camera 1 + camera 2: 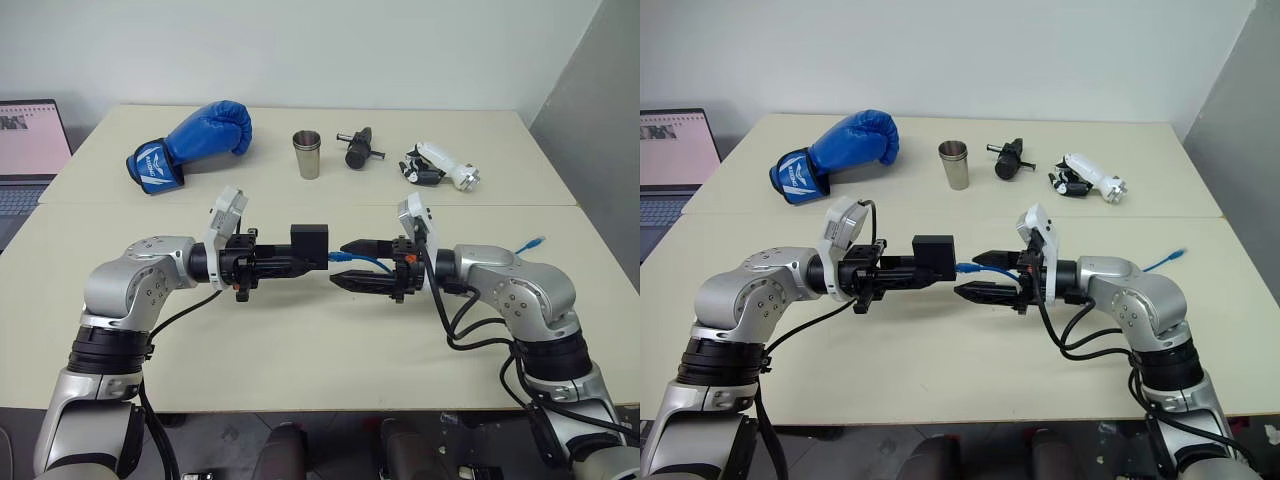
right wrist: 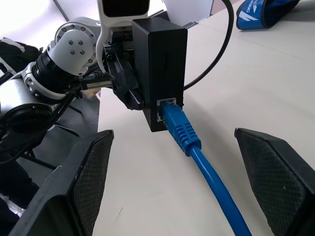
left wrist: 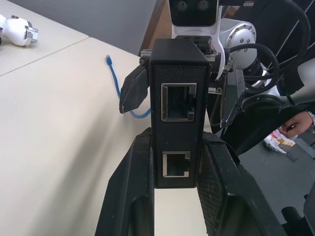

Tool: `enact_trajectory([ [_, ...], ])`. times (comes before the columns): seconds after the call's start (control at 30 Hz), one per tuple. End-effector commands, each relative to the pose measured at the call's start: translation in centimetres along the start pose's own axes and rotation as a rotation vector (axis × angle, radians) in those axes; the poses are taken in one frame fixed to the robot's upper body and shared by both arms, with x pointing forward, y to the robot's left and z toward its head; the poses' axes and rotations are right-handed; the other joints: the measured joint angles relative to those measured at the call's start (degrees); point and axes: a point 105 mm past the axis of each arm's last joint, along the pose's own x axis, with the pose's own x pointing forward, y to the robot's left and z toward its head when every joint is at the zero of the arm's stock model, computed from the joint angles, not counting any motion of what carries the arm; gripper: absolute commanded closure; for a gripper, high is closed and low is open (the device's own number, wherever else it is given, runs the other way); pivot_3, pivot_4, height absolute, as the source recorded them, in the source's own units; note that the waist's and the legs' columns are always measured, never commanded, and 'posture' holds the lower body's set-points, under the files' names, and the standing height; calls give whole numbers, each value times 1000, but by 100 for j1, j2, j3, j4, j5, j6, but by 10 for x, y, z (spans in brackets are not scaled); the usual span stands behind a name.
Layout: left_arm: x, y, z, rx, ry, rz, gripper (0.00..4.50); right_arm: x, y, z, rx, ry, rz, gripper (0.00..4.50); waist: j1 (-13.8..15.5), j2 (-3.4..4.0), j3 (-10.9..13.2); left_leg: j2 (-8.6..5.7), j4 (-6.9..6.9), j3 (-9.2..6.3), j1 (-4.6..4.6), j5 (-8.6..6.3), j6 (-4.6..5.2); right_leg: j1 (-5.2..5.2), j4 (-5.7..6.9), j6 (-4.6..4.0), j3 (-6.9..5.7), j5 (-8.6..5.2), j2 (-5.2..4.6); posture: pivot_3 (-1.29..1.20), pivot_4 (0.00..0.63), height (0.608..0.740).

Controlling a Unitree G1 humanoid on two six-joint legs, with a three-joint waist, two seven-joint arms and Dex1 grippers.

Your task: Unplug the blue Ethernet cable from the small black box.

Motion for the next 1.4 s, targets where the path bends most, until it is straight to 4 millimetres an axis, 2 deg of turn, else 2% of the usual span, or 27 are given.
enact_trajectory([
  [0.03,-1,-4,10,38,-27,-11,3706,-1,5,16,-22,-47,26,330,0,0,0,0,0,0,0,0,0,0,0,0,0,0,0,0,150,740],
  [0.4,4,-4,12,43,-39,-15,3706,3,3,19,-7,-61,8,330,0,0,0,0,0,0,0,0,0,0,1,0,0,0,0,0,150,740],
  [0.5,4,-4,12,41,-39,-14,3706,4,3,19,-7,-64,9,700,0,0,0,0,0,0,-1,0,0,-1,1,0,0,0,0,0,150,740],
  [1.0,4,-4,12,46,-33,-14,3706,2,5,18,-3,-60,27,700,0,0,0,0,1,0,-1,0,0,-1,0,0,0,0,0,0,150,740],
  [1.4,4,-4,12,47,-36,-9,3706,7,-4,17,-31,-88,-41,700,0,0,0,0,1,0,-1,0,0,-1,1,0,0,0,0,0,150,740],
])
